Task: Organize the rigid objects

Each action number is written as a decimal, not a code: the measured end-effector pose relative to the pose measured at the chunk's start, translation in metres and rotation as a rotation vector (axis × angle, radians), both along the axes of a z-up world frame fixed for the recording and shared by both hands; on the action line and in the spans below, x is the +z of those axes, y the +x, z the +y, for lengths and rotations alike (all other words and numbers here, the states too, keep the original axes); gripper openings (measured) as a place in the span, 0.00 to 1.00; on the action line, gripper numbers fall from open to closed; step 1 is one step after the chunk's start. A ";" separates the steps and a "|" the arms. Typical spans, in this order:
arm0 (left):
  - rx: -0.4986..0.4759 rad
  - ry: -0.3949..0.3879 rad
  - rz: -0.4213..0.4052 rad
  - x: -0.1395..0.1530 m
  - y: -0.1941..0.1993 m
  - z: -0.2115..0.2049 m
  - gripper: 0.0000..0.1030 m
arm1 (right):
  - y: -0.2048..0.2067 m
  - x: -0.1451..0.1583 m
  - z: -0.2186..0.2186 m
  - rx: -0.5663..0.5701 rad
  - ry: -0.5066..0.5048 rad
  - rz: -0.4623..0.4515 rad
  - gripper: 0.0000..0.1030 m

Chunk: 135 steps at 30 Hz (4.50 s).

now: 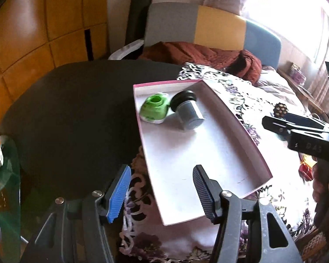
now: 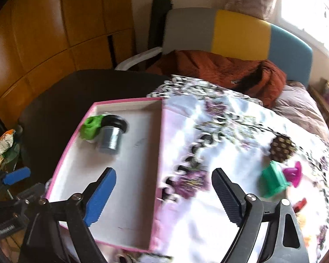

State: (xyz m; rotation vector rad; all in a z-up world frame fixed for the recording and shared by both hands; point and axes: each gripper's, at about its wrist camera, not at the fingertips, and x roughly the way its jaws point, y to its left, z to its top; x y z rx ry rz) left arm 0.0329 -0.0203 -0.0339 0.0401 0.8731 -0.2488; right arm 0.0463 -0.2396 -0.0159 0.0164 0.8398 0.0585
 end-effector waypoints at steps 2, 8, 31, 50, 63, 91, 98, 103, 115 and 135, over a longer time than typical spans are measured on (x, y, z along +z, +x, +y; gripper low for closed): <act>-0.018 0.002 -0.002 0.001 -0.001 -0.005 0.58 | -0.005 0.002 -0.016 -0.031 -0.007 -0.002 0.89; -0.069 0.002 -0.013 0.006 -0.003 -0.022 0.58 | -0.021 0.012 -0.072 -0.135 -0.021 -0.006 0.90; -0.532 -0.016 0.035 0.004 -0.023 -0.171 0.58 | -0.124 0.000 -0.298 -0.845 0.282 -0.088 1.00; -0.797 -0.018 0.193 -0.045 -0.050 -0.327 0.81 | -0.128 -0.005 -0.304 -0.859 0.347 -0.087 1.00; -0.744 -0.004 0.207 -0.065 -0.045 -0.360 0.74 | -0.126 -0.009 -0.308 -0.855 0.369 -0.074 1.00; -0.684 -0.004 0.050 -0.069 -0.046 -0.251 0.74 | -0.089 -0.031 -0.276 -0.666 0.269 0.122 0.69; -0.679 -0.021 0.060 -0.069 -0.045 -0.249 0.74 | -0.062 -0.061 -0.266 -0.605 0.291 0.300 0.69; -0.673 -0.032 0.060 -0.070 -0.046 -0.248 0.74 | -0.039 -0.079 -0.251 -0.528 0.204 0.387 0.46; -0.668 -0.035 0.049 -0.070 -0.047 -0.246 0.74 | -0.034 -0.084 -0.244 -0.483 0.192 0.380 0.46; -0.636 -0.142 0.022 -0.033 -0.045 -0.226 0.74 | -0.030 -0.084 -0.224 -0.408 0.030 0.378 0.43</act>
